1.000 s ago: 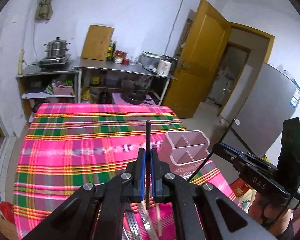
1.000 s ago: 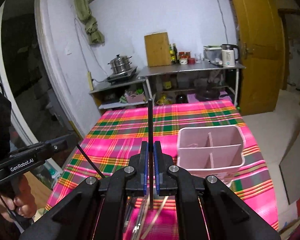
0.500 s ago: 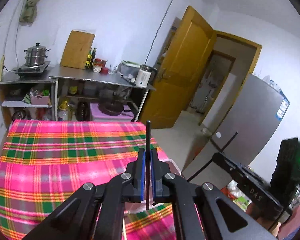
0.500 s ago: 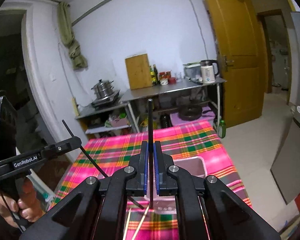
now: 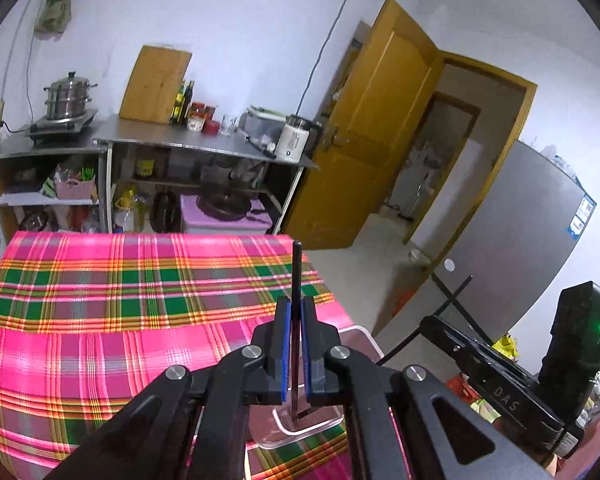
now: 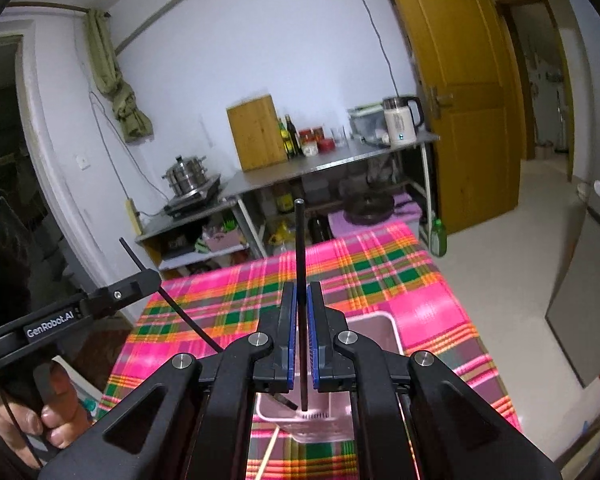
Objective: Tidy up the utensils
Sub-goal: 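Lift both held black chopsticks upright and carry them over the pink basket, then open both tools to drop the black chopsticks into the pink basket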
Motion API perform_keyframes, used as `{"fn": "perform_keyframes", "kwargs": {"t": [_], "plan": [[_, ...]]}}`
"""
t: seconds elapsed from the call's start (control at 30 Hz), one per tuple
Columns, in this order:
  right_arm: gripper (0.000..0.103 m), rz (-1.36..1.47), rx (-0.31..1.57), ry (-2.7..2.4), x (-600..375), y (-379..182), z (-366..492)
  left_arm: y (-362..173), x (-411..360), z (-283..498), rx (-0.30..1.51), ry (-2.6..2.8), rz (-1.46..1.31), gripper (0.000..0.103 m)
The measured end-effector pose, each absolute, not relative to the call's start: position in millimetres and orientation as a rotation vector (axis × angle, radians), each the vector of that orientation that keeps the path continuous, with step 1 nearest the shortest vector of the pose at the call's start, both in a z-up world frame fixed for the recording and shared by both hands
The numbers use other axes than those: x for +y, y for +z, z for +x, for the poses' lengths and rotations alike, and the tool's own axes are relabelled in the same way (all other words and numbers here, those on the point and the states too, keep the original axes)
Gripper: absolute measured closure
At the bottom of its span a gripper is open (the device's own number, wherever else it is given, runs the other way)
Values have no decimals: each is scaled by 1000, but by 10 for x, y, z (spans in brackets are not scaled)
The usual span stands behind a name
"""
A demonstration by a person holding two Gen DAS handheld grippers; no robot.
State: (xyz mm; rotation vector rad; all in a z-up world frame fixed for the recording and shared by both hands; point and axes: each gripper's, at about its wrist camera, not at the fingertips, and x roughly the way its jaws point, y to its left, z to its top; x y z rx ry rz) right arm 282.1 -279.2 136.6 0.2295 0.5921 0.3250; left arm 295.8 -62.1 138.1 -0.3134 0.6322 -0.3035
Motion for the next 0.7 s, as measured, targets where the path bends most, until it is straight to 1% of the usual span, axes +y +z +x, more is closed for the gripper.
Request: {"fn": "perform_keyframes", "kwargs": {"t": [0.27,0.33,0.4,0.47,0.6,0.7], "plan": [[97,228,684,325,-2764,1027,2986,1160,-583,3014,670,-291,-313,98],[97,226,704,323,-2759,979,3000,1139,-570,3018,679,-288,-315,95],[96,222,712,321,-2762,947,2987,1133,-546,3008,682,-284,-323,87],[90,215,702,310,-2765,958,2956,1151,-527,2988,676,-284,-329,83],[86,211,673,292,-2810,1019,2854,1239,-475,2855,644,-287,-326,74],[85,213,658,288,-2846,1051,2744,1299,-434,2703,615,-284,-317,72]]}}
